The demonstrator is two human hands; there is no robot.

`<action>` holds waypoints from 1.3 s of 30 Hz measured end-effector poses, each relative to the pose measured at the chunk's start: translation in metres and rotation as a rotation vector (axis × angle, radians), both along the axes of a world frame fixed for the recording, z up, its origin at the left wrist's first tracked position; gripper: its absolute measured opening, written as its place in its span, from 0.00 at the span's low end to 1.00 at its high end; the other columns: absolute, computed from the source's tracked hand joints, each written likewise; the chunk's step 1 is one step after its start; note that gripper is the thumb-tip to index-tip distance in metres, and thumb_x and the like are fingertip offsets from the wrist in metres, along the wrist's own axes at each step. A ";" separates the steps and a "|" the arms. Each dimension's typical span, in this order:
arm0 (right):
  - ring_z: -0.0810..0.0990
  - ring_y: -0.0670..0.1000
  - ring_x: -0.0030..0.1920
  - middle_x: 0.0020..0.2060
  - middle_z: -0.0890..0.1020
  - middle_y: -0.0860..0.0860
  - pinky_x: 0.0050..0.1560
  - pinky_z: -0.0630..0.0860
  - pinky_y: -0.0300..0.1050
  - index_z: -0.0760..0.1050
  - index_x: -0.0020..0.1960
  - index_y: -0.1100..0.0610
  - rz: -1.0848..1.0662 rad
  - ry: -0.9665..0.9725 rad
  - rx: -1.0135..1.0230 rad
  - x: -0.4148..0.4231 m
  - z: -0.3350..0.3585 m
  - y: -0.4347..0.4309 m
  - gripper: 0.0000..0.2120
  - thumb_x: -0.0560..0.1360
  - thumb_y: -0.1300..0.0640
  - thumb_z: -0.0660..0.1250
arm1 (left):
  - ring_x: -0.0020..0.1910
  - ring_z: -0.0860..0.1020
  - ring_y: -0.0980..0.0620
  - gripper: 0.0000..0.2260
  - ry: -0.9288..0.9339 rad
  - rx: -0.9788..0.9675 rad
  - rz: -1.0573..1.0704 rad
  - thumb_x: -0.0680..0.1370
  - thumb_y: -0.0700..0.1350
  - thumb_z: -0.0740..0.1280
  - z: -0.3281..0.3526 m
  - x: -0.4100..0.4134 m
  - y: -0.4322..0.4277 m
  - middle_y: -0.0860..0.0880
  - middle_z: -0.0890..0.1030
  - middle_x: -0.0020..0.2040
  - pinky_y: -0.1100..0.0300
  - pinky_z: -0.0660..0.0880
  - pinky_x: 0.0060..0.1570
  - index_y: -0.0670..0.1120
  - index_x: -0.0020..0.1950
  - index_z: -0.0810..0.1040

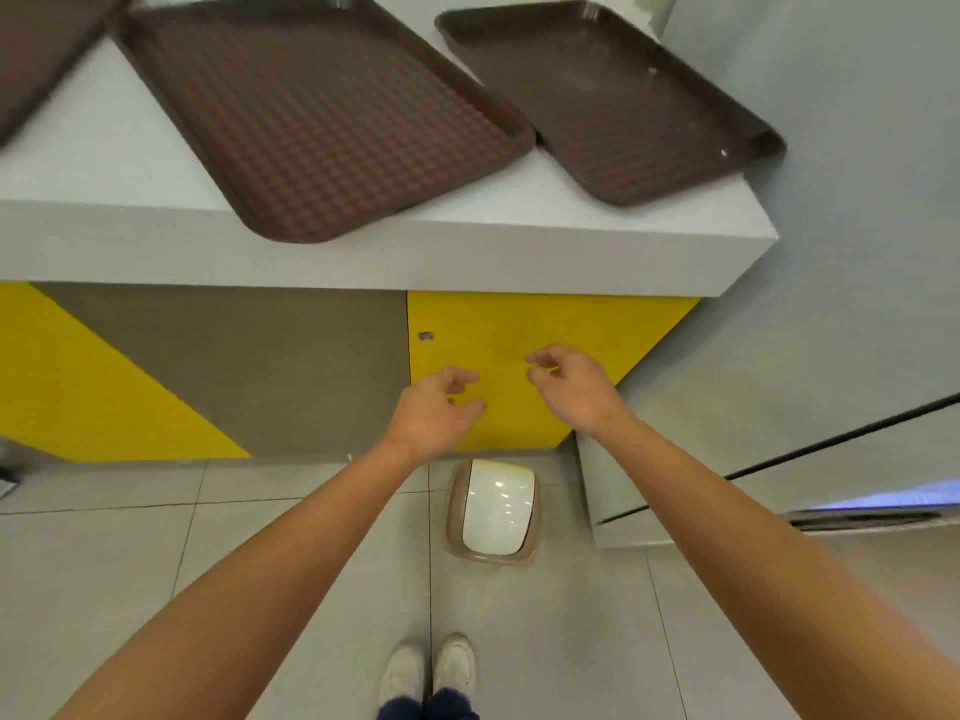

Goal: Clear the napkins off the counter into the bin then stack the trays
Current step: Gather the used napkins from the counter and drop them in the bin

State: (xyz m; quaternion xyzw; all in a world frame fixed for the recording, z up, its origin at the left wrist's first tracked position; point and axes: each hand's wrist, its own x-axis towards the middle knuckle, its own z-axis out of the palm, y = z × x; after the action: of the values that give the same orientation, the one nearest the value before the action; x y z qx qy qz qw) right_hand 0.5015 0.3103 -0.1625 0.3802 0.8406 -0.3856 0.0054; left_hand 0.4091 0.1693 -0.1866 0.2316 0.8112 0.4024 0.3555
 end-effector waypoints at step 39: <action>0.74 0.47 0.52 0.54 0.78 0.50 0.53 0.70 0.41 0.75 0.59 0.54 -0.193 0.277 0.340 -0.229 0.206 0.138 0.13 0.77 0.51 0.63 | 0.52 0.75 0.54 0.17 0.557 0.273 -0.230 0.76 0.49 0.67 0.226 -0.318 0.133 0.50 0.75 0.61 0.63 0.69 0.49 0.51 0.64 0.73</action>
State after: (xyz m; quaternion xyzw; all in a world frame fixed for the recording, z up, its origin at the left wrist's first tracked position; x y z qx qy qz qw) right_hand 0.2722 0.4481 0.0435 0.3979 0.8459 -0.2858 -0.2111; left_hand 0.0915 0.3022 0.0390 0.4681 0.7845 0.3859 0.1289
